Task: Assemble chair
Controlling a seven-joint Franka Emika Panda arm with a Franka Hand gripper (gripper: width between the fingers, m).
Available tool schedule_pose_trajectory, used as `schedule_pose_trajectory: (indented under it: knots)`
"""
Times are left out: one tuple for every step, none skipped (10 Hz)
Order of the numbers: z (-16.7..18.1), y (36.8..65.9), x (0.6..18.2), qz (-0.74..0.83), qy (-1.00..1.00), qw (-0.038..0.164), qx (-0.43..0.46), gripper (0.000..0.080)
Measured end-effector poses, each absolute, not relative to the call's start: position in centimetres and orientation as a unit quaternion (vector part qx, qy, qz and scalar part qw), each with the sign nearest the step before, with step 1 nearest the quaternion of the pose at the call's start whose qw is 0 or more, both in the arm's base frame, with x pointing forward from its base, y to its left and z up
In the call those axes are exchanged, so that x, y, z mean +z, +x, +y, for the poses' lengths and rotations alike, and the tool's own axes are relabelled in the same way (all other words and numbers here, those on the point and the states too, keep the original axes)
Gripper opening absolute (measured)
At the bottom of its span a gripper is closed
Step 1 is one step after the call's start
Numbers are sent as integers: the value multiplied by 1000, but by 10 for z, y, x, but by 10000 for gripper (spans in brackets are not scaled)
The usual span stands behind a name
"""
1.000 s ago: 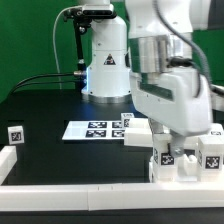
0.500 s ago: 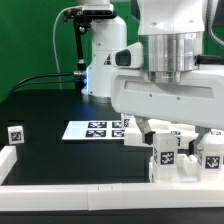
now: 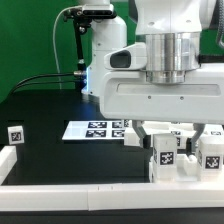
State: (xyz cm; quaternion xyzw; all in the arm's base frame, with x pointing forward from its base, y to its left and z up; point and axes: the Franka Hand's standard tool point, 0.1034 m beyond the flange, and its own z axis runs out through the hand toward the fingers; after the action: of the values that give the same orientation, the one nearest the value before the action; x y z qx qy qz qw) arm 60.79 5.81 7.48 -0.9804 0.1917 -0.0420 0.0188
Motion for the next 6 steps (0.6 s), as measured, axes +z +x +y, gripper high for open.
schedule_pose_trajectory:
  knots:
    - [58,608,75,208,-977,20,-42,386]
    - [58,608,75,250,-967,21,-41,386]
    - [58,608,75,283,-958,23,-39,284]
    - [58,609,75,339,-940,24,-33,284]
    - [57,610,75,401,-915,25,-29,284]
    - [57,611,76,477,-878,27,-22,284]
